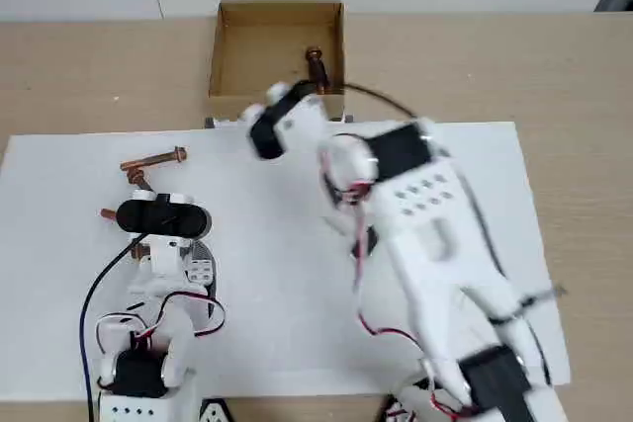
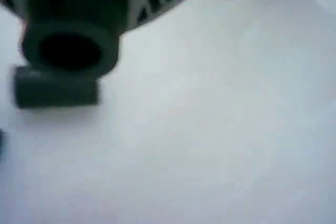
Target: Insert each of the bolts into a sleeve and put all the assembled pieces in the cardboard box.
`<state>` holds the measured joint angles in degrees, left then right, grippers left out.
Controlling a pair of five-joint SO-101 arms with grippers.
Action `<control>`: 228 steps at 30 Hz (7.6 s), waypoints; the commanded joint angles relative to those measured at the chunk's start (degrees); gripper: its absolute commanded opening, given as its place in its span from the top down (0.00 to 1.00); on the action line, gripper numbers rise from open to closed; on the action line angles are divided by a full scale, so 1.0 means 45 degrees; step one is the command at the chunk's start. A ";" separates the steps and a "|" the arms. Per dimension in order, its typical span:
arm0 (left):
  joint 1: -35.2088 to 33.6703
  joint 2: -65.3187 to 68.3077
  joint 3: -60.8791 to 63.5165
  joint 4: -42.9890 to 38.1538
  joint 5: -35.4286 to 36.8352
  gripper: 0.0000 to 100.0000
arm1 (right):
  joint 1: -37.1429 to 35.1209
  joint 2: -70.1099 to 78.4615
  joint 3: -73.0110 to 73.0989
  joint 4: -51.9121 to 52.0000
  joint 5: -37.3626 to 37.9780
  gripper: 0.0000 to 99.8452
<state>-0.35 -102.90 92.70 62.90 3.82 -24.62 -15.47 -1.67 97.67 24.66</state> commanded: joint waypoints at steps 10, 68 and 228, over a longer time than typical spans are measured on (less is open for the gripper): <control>-0.0059 0.0020 -0.1983 0.1407 -0.0781 0.99 | 0.3624 -0.5187 0.2852 0.0361 -0.0098 1.00; -0.3536 2.4068 -2.1968 0.3888 -1.2190 0.99 | 0.7101 -0.8684 0.6838 0.0088 -0.0176 1.00; -0.3028 3.5692 -3.5018 0.6701 -1.6313 0.91 | 0.7101 -0.8567 0.7873 -0.0537 -0.0137 1.00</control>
<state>-13.80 58.15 -63.25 95.08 -69.85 6.95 -53.54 34.20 96.09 24.22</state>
